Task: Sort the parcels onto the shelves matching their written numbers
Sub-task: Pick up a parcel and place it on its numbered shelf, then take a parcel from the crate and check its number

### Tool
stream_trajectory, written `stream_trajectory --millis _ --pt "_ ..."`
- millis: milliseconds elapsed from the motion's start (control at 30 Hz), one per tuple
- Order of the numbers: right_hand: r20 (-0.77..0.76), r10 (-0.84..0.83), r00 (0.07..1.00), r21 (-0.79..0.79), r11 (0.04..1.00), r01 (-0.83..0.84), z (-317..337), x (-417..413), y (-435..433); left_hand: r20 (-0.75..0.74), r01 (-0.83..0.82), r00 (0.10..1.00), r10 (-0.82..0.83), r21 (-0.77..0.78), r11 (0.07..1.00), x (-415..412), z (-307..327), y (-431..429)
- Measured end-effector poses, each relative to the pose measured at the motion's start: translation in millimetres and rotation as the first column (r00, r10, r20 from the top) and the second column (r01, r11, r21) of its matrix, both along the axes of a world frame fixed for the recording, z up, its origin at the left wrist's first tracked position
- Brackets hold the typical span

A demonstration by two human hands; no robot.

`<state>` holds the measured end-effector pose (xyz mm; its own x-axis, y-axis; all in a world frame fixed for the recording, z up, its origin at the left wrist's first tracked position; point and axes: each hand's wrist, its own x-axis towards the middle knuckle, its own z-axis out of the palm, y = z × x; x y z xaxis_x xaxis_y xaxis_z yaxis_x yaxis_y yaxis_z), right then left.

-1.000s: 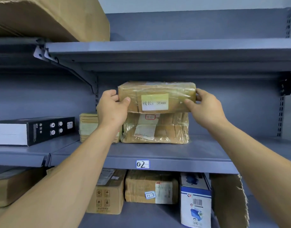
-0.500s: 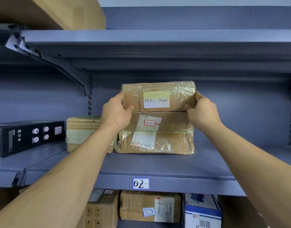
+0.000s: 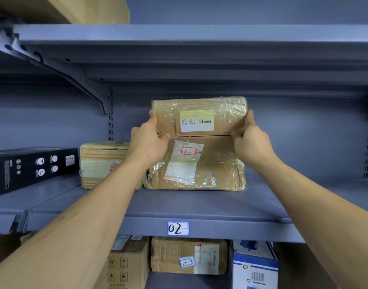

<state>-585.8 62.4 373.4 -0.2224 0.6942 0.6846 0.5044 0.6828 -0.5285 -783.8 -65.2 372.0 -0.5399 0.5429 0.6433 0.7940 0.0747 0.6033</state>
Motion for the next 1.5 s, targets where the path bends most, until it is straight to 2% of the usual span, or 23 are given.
stream_trajectory --millis 100,200,367,600,800,967,1100,1267,1367,1500 --pt "0.069 0.009 0.998 -0.090 0.996 -0.003 -5 3 -6 -0.043 -0.010 0.999 0.006 -0.083 0.996 7 -2 -6" --pt "0.156 0.011 0.988 -0.155 0.988 0.014 -8 12 -12 -0.157 -0.060 0.987 0.037 -0.141 0.988 20 -6 -17" --pt "0.333 0.014 0.943 -0.186 0.981 0.051 -20 35 -34 -0.222 -0.081 0.974 0.040 -0.176 0.981 39 -24 -36" --pt "0.417 0.107 0.902 -0.236 0.972 -0.006 -47 68 -64 -0.128 -0.096 0.990 0.065 -0.251 0.963 66 -62 -64" --pt "0.451 0.091 0.888 -0.169 0.985 -0.015 -78 90 -85 -0.087 -0.111 0.992 0.091 -0.256 0.960 92 -94 -90" --pt "0.403 0.040 0.914 0.026 0.998 -0.055 -110 98 -96 -0.141 -0.148 0.984 0.114 -0.263 0.953 111 -124 -114" --pt "0.471 -0.020 0.882 0.154 0.986 -0.060 -137 103 -106 -0.118 -0.130 0.988 0.099 -0.292 0.948 122 -148 -129" --pt "0.450 0.048 0.892 0.056 0.995 -0.082 -167 122 -139 -0.069 -0.068 0.996 0.049 -0.306 0.949 144 -179 -143" --pt "0.442 0.073 0.894 -0.066 0.997 -0.049 -192 137 -160 -0.050 -0.002 0.999 -0.016 -0.343 0.939 162 -196 -154" --pt "0.452 0.094 0.887 -0.215 0.977 0.006 -228 152 -190 0.045 0.104 0.995 -0.094 -0.379 0.920 186 -223 -174"
